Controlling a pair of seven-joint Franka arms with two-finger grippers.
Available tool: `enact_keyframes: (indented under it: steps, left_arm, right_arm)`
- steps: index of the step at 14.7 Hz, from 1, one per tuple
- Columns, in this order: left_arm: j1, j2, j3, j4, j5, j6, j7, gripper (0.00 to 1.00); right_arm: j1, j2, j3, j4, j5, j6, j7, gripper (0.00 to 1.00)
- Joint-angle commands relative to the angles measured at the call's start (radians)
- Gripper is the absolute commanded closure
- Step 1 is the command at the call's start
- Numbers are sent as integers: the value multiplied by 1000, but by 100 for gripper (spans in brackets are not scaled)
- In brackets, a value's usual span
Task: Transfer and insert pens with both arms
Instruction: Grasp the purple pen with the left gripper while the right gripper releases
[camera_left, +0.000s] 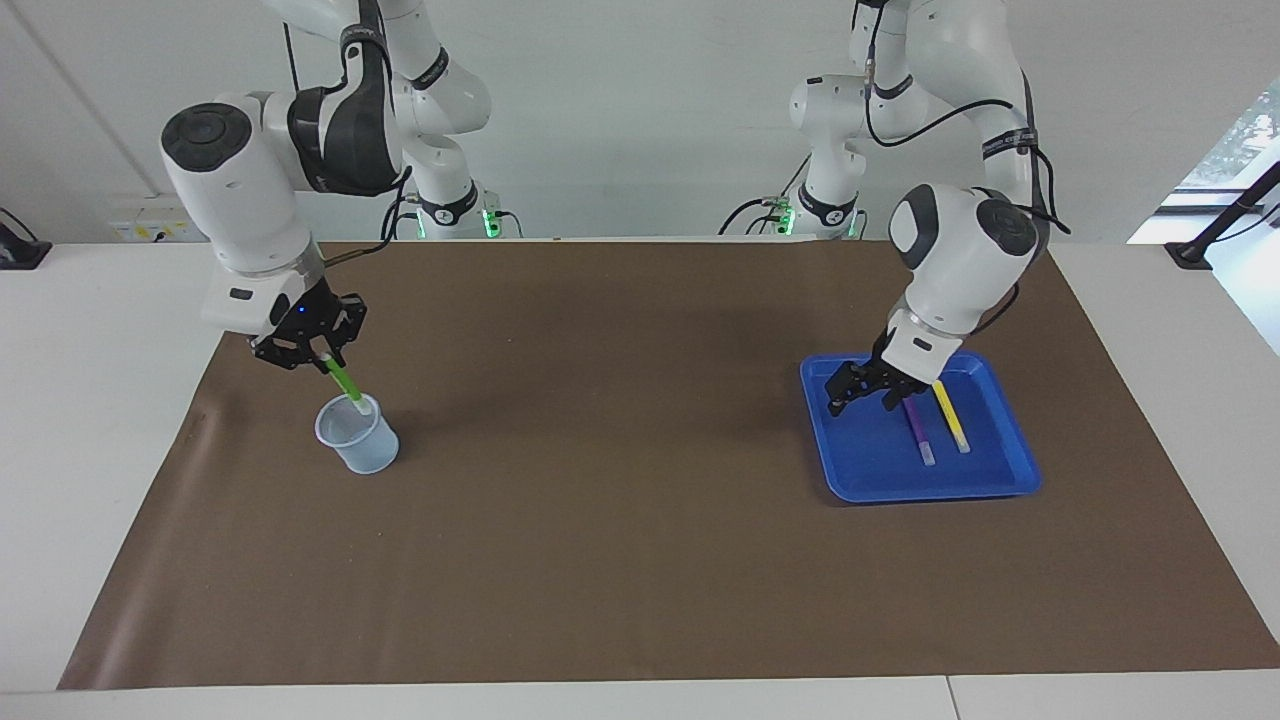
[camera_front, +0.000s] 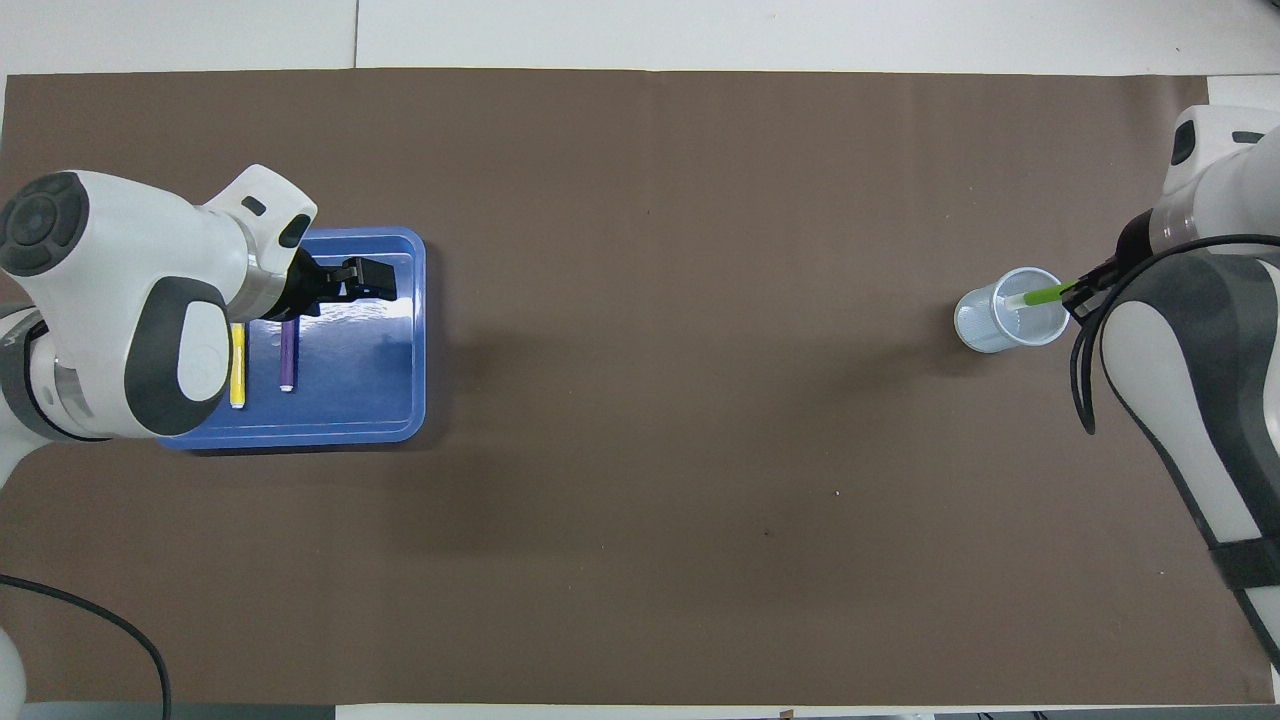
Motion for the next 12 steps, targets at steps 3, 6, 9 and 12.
enact_keyframes:
  steps: [3,6,9,12]
  left_arm:
    - [111,9,-12,-80,125,78,176,0]
    - [127,28,-12,-124,132,147,208,1]
    - [119,34,-13,-169,132,199,206,4]
    - [116,57,-13,-173,132,228,205,33]
  right_arm:
    - [-23,-35,8,-132,-48,136,-58,100]
    - [-24,-34,8,-186,-74,209,-58,100]
    - [-29,-40,9,-234,-74,265,-47,100]
    - [-29,-29,9,-263,-74,322,-49,100]
